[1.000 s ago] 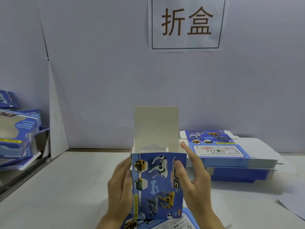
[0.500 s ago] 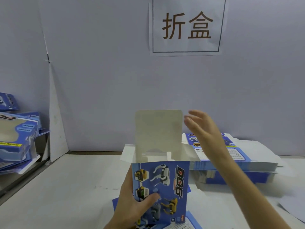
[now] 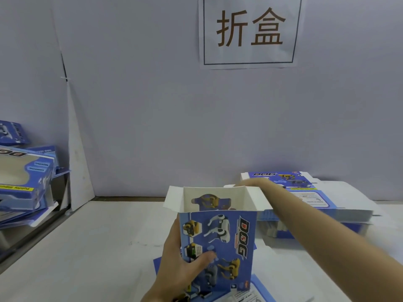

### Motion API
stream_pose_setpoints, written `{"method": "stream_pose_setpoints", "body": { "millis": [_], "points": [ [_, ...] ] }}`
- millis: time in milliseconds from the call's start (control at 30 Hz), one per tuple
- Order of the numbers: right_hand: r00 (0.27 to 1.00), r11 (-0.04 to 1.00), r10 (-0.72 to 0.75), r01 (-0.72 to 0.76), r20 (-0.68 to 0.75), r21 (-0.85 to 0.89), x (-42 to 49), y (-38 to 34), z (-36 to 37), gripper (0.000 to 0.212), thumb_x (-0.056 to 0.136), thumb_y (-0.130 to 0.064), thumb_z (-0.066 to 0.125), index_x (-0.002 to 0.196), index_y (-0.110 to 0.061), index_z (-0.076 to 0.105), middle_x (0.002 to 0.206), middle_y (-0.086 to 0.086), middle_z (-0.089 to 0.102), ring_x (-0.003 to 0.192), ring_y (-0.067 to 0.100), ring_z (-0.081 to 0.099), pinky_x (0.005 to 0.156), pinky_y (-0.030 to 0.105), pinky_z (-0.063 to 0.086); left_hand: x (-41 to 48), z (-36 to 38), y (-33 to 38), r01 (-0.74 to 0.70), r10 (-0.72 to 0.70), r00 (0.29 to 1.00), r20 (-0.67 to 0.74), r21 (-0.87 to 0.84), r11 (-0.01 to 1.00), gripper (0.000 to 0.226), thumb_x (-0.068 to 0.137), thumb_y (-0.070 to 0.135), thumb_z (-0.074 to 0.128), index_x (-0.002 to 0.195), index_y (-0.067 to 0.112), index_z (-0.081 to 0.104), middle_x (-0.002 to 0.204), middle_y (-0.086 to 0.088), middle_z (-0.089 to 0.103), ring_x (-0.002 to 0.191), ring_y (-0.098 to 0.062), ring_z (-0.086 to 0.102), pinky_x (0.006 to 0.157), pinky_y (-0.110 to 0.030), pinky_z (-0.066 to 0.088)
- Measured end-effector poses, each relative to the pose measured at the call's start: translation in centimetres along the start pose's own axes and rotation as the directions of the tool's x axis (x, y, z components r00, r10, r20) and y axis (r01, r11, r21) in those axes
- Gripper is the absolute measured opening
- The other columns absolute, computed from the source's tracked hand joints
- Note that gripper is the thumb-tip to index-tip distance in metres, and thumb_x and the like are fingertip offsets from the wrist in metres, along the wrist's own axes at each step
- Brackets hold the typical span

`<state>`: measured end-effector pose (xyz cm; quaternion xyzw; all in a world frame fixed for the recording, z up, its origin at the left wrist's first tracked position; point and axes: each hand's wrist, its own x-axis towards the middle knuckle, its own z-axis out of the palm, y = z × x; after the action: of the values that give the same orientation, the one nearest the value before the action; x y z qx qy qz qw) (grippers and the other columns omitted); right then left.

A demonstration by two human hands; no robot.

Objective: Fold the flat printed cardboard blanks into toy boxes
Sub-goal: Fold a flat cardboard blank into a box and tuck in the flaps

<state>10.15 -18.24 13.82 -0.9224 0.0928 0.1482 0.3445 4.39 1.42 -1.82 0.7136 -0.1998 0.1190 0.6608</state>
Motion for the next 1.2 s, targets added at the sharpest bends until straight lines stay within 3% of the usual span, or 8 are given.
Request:
{"method": "stream_pose_setpoints", "body": {
  "millis": [133, 233, 333, 467, 600, 700, 800, 1200],
  "points": [
    [0.998, 0.982, -0.047, 0.041, 0.029, 0.185, 0.6, 1.3, -0.2, 0.026, 0.101, -0.015, 0.043, 0.075, -0.012, 0.045, 0.066, -0.005, 0.058, 0.056, 0.007, 0.057, 0.048, 0.013, 0.043, 0.1, 0.1, 0.4, -0.034, 0.034, 0.999, 0.022, -0.005, 0.999, 0.067, 0.061, 0.048, 0.079, 0.118, 0.032, 0.049, 0.113, 0.035, 0.06, 0.105, 0.011, 0.058, 0.068, -0.004, 0.048],
    [0.974, 0.935, -0.161, 0.1, 0.158, 0.342, 0.4, 1.2, -0.4, 0.019, 0.096, -0.03, 0.054, 0.093, -0.013, 0.061, 0.075, -0.002, 0.075, 0.062, 0.011, 0.07, 0.048, 0.018, 0.052, 0.2, 0.1, 0.4, -0.043, 0.044, 0.999, 0.031, -0.029, 0.999, 0.068, 0.065, 0.047, 0.078, 0.123, 0.03, 0.047, 0.115, 0.037, 0.058, 0.108, 0.01, 0.057, 0.07, -0.005, 0.048],
    [0.941, 0.798, -0.337, 0.301, -0.027, 0.522, 0.2, 0.4, -1.8, 0.021, 0.089, -0.029, 0.065, 0.103, -0.013, 0.066, 0.078, 0.0, 0.075, 0.064, 0.012, 0.071, 0.054, 0.021, 0.054, 0.2, 0.0, 0.5, -0.042, 0.042, 0.998, 0.036, -0.018, 0.999, 0.078, 0.063, 0.06, 0.078, 0.128, 0.034, 0.044, 0.118, 0.035, 0.057, 0.11, 0.007, 0.057, 0.073, -0.009, 0.05],
    [0.753, 0.669, -0.579, 0.658, -0.312, 0.346, -1.4, -1.4, -2.7, 0.026, 0.089, -0.014, 0.066, 0.1, -0.037, 0.07, 0.09, -0.008, 0.074, 0.079, 0.01, 0.071, 0.07, 0.028, 0.06, 0.3, 0.0, 0.2, -0.019, 0.019, 1.0, 0.02, -0.01, 1.0, 0.083, 0.058, 0.07, 0.073, 0.128, 0.035, 0.044, 0.118, 0.035, 0.057, 0.113, 0.007, 0.055, 0.075, -0.01, 0.05],
    [0.624, 0.587, -0.685, 0.778, -0.375, 0.222, -3.5, -1.6, -2.4, 0.029, 0.09, -0.002, 0.061, 0.09, -0.027, 0.074, 0.073, -0.013, 0.072, 0.066, 0.002, 0.064, 0.061, 0.019, 0.054, 0.3, 0.1, -0.1, -0.005, 0.005, 0.999, 0.039, -0.005, 1.0, 0.083, 0.06, 0.07, 0.071, 0.129, 0.031, 0.045, 0.12, 0.024, 0.062, 0.112, 0.001, 0.059, 0.077, -0.009, 0.049],
    [0.693, 0.607, -0.682, 0.715, -0.233, 0.347, -4.9, -1.3, -2.7, 0.02, 0.085, -0.019, 0.066, 0.082, -0.034, 0.078, 0.083, -0.009, 0.073, 0.076, 0.009, 0.066, 0.071, 0.029, 0.058, 0.2, 0.2, -0.2, 0.036, -0.037, 0.998, 0.06, 0.004, 0.999, 0.089, 0.056, 0.072, 0.072, 0.131, 0.032, 0.043, 0.123, 0.011, 0.063, 0.101, -0.011, 0.065, 0.079, -0.027, 0.058],
    [0.737, 0.638, -0.667, 0.638, -0.104, 0.43, -5.8, -1.8, -2.6, 0.021, 0.069, -0.046, 0.069, 0.082, -0.032, 0.079, 0.081, -0.005, 0.073, 0.07, 0.009, 0.067, 0.063, 0.023, 0.057, 0.3, 0.2, -0.4, 0.052, -0.051, 0.997, 0.057, -0.016, 0.999, 0.08, 0.062, 0.055, 0.075, 0.132, 0.031, 0.043, 0.125, 0.014, 0.059, 0.108, 0.0, 0.061, 0.072, -0.012, 0.053],
    [0.684, 0.714, -0.645, 0.698, -0.34, 0.052, -6.0, -3.6, -1.3, 0.022, 0.085, -0.022, 0.071, 0.075, -0.041, 0.072, 0.071, -0.018, 0.071, 0.067, -0.001, 0.063, 0.058, 0.006, 0.047, 1.3, -1.1, -1.1, 0.09, -0.087, 0.946, 0.314, 0.004, 0.996, 0.086, 0.066, 0.053, 0.08, 0.136, 0.038, 0.032, 0.121, 0.033, 0.058, 0.108, 0.013, 0.057, 0.076, -0.003, 0.046]
  ]
}}
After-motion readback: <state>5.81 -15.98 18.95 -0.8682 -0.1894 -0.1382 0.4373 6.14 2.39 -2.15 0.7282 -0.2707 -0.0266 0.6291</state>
